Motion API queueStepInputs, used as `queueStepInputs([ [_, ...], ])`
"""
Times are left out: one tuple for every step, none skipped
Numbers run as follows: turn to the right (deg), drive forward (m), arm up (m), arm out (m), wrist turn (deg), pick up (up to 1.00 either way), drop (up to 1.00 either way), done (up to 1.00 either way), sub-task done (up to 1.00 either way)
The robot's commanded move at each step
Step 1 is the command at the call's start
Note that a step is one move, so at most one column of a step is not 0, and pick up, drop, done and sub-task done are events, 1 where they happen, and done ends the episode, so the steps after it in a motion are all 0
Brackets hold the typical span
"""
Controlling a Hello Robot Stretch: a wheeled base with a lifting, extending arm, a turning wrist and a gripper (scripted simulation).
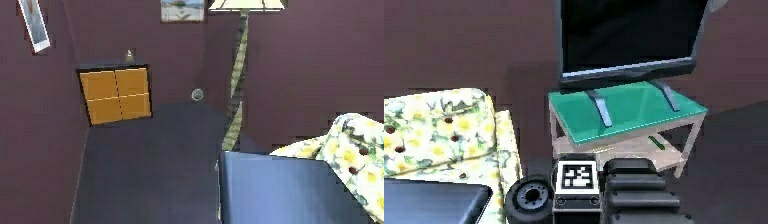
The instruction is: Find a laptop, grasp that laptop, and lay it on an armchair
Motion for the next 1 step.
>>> queueStepInputs([
  [0.0, 0.4, 0.0, 0.0, 0.0, 0.0, 0.0, 0.0, 0.0],
])
